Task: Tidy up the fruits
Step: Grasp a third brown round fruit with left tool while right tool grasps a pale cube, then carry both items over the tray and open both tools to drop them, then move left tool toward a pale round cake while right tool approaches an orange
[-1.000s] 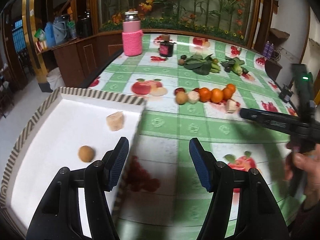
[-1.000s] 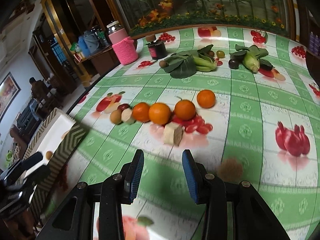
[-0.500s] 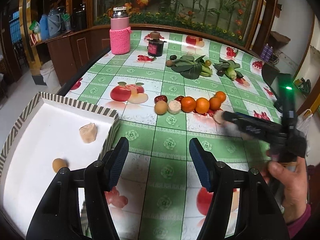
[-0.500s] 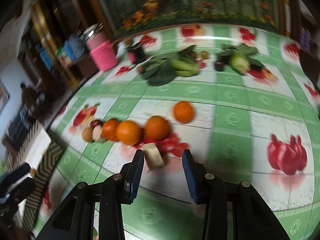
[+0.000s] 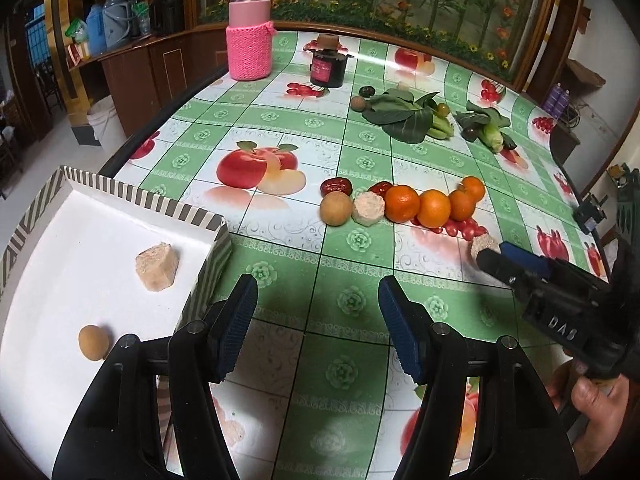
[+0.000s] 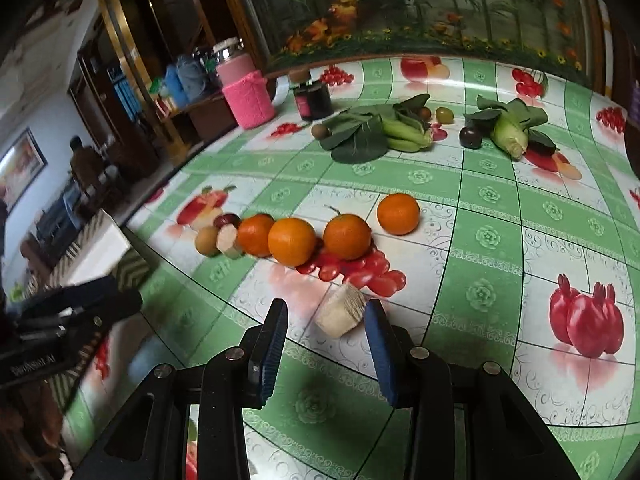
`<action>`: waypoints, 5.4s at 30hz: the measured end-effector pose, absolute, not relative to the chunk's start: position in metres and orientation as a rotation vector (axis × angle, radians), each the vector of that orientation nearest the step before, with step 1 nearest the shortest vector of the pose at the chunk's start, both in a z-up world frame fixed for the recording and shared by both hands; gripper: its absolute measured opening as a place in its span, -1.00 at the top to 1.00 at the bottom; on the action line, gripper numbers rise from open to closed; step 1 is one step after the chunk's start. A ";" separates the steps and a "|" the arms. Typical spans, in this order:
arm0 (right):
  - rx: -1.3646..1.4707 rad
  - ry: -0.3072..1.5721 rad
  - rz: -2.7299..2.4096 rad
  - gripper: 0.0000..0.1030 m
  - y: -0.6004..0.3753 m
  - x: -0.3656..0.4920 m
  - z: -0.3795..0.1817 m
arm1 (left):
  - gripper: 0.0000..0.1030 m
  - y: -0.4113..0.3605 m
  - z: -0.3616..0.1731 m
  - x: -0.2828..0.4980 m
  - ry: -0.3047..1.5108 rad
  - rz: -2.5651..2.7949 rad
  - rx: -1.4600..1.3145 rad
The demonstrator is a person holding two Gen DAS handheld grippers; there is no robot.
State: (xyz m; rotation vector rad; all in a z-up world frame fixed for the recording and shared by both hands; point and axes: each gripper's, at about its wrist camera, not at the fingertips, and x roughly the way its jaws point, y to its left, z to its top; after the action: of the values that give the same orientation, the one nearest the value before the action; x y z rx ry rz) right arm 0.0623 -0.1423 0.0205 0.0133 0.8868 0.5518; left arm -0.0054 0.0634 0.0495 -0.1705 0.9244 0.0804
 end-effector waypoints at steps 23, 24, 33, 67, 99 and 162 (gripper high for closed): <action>0.061 0.899 0.568 0.48 -0.144 0.074 0.009 | -0.21 0.058 0.025 0.064 0.957 0.115 -0.061; 0.060 0.899 0.568 0.48 -0.144 0.074 0.009 | -0.21 0.059 0.024 0.065 0.960 0.114 -0.065; 0.048 0.898 0.581 0.48 -0.140 0.075 0.008 | 0.51 0.062 0.015 0.077 0.949 0.091 -0.081; 0.110 0.833 0.700 0.67 -0.112 0.008 0.049 | 0.51 0.106 0.091 -0.058 0.816 0.014 -0.119; -0.122 0.925 1.035 0.68 0.095 -0.013 0.038 | 0.51 0.210 0.050 -0.137 0.897 0.154 -0.253; 0.003 0.904 0.508 0.33 -0.148 0.067 0.038 | -0.12 0.043 0.067 -0.017 0.875 -0.035 -0.141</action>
State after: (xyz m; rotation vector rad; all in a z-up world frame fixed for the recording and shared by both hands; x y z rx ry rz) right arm 0.0672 -0.1477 0.0375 0.0031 0.9040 0.5082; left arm -0.0168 0.0431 0.0665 -0.1408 0.8754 -0.0347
